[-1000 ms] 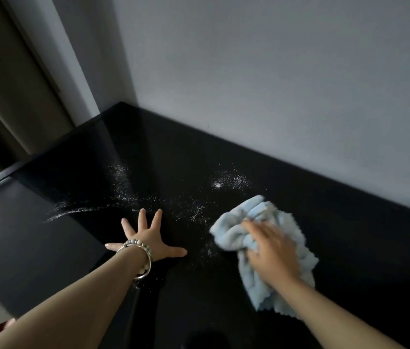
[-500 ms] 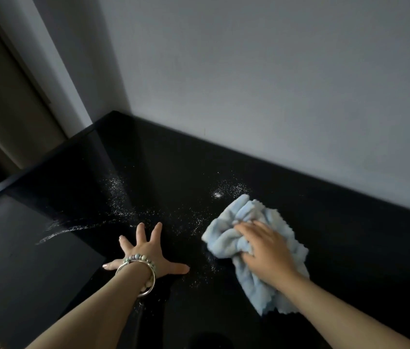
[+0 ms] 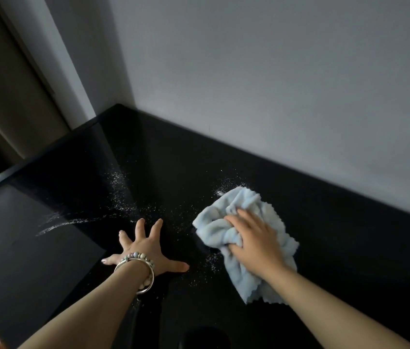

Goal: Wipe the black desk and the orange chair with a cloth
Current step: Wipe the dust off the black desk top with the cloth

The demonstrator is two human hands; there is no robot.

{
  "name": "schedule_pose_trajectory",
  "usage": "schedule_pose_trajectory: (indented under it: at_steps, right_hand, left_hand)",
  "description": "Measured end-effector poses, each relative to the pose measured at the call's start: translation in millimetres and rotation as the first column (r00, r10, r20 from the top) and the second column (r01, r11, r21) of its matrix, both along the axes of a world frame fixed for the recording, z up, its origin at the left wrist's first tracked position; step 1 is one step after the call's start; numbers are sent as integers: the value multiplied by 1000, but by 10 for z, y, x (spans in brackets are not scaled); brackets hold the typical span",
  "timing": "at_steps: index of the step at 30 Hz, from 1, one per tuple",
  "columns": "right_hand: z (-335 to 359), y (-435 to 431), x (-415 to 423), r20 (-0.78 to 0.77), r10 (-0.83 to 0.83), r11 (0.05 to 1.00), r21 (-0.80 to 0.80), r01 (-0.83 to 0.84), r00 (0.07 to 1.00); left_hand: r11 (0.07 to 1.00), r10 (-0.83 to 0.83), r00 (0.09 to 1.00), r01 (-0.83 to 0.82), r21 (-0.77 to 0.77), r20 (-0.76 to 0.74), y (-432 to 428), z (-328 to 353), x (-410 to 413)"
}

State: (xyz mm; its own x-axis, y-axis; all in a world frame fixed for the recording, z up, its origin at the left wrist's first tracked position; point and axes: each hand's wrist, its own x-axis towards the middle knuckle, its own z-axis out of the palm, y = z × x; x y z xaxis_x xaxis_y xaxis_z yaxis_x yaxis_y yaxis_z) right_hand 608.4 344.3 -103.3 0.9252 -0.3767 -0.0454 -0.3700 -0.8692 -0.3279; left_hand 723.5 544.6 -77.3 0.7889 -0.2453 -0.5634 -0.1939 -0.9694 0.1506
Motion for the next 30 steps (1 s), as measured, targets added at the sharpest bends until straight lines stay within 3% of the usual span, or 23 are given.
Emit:
schedule_pose_trajectory:
  at_steps: [2, 4, 6, 8, 11, 13, 14, 15, 17, 18, 20, 22, 24, 26, 27, 28, 30]
  right_hand:
    - [-38, -362, 30, 64, -205, 976, -67, 209, 977]
    - [-14, -754, 69, 97, -488, 868, -53, 494, 867]
    - [13, -850, 120, 81, -635, 769, -28, 638, 769]
    - [-17, -597, 193, 95, -580, 807, -66, 587, 809]
    - [-184, 47, 151, 267, -103, 983, -121, 139, 958]
    - [-229, 117, 79, 227, 159, 978, -167, -122, 961]
    - [-200, -46, 103, 235, 181, 976, -164, -145, 955]
    - [-189, -247, 131, 224, 101, 985, -156, -67, 969]
    - [-142, -637, 157, 132, -240, 959, -119, 256, 962]
    - [-114, -768, 159, 108, -411, 903, -89, 421, 905]
    - [-62, -697, 182, 73, -584, 808, -51, 588, 809]
    - [-108, -305, 210, 148, -435, 883, -125, 453, 888]
    - [-173, 114, 168, 259, -98, 974, -174, 146, 961]
    - [-219, 215, 79, 213, 183, 972, -188, -144, 960]
    - [-180, 92, 65, 235, 226, 967, -173, -189, 945]
    - [-205, -106, 80, 276, 168, 978, -171, -124, 946]
    - [-150, -575, 158, 290, -192, 965, -118, 234, 938]
  left_hand:
    - [1000, -3, 1000, 3, 2, -2, 3, 25, -12]
    - [1000, 3, 1000, -3, -2, -7, 1, 26, -11]
    - [1000, 11, 1000, -12, -9, -12, -9, 23, -6]
    - [1000, 18, 1000, -18, -17, -14, -15, 26, -1]
    - [999, 22, 1000, -22, -24, -5, -16, 21, -3]
    - [999, 24, 1000, -24, -27, 4, -5, 24, -13]
    - [999, 24, 1000, -24, -27, 6, 0, 24, -14]
    - [999, 22, 1000, -22, -27, 4, 1, 25, -13]
    - [999, 21, 1000, -21, -30, -1, -6, 22, -13]
    - [999, 24, 1000, -24, -32, -4, -9, 24, -16]
    - [999, 33, 999, -34, -33, -15, -15, 32, -14]
    - [999, 34, 999, -35, -32, -19, -21, 34, -11]
    - [999, 33, 999, -34, -25, -9, -18, 31, -18]
    - [999, 31, 1000, -31, -21, -2, -13, 28, -25]
    - [999, 28, 1000, -28, -21, 0, -10, 24, -25]
    - [999, 25, 1000, -25, -21, -3, -8, 22, -25]
    - [1000, 20, 1000, -20, -16, -11, -5, 15, -24]
